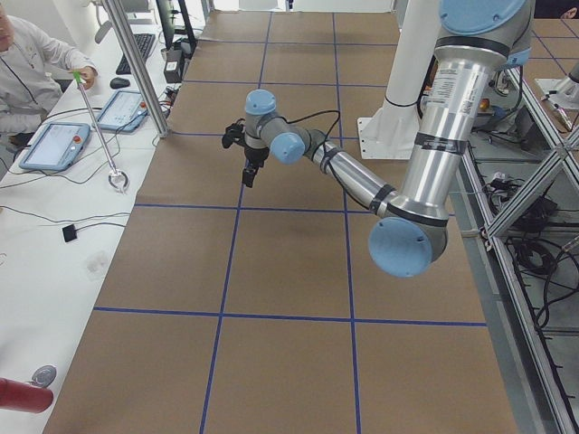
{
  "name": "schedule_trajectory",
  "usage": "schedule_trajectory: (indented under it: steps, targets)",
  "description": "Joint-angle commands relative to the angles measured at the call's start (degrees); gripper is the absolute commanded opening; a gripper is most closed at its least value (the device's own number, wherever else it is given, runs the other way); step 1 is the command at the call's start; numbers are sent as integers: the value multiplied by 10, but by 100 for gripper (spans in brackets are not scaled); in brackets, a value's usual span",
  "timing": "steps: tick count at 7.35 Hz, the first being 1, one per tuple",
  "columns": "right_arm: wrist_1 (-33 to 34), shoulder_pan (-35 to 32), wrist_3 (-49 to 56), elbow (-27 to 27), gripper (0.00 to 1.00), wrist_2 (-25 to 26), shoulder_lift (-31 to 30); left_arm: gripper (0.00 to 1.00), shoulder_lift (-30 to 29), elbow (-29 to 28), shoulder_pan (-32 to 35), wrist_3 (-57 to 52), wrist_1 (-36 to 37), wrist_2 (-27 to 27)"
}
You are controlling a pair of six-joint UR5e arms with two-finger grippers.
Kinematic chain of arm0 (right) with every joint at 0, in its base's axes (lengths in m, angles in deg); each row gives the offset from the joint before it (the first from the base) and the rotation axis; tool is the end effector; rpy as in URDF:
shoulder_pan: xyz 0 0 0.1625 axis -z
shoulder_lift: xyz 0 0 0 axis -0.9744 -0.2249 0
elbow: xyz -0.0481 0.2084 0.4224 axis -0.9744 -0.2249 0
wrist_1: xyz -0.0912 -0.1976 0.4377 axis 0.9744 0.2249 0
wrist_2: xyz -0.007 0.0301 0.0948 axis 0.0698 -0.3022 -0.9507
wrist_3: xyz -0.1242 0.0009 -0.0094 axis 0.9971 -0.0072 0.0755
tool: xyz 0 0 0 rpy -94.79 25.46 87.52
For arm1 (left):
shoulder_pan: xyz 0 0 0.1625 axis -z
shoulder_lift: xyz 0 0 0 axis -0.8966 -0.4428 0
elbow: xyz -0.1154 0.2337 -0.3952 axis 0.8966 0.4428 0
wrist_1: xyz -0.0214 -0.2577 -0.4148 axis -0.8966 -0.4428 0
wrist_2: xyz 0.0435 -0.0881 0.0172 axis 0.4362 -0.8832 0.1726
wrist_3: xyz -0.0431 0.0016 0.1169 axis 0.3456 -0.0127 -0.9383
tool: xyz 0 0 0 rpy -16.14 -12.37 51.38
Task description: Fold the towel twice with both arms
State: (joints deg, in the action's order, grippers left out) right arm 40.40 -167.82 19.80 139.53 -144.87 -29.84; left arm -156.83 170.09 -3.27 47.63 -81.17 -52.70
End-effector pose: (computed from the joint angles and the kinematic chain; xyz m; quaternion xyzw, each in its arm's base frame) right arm 0.0597 -0.5399 0.7486 0.0169 -0.3487 -0.0818 0.9335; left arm 0.2607 -0.5852 0.4204 0.1439 0.3964 0.1274 0.8977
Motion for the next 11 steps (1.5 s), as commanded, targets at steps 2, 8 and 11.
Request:
schedule_trajectory:
  steps: [2,8,11]
  targets:
    - [0,-1,-3,-1,100,-1,1,100,87,-60,168,-235,1,-60]
    - [0,-1,-3,-1,100,-1,1,100,141,-138,250,-335,50,-121]
    - [0,0,-3,0,100,-1,2,100,161,-117,271,-336,50,-119]
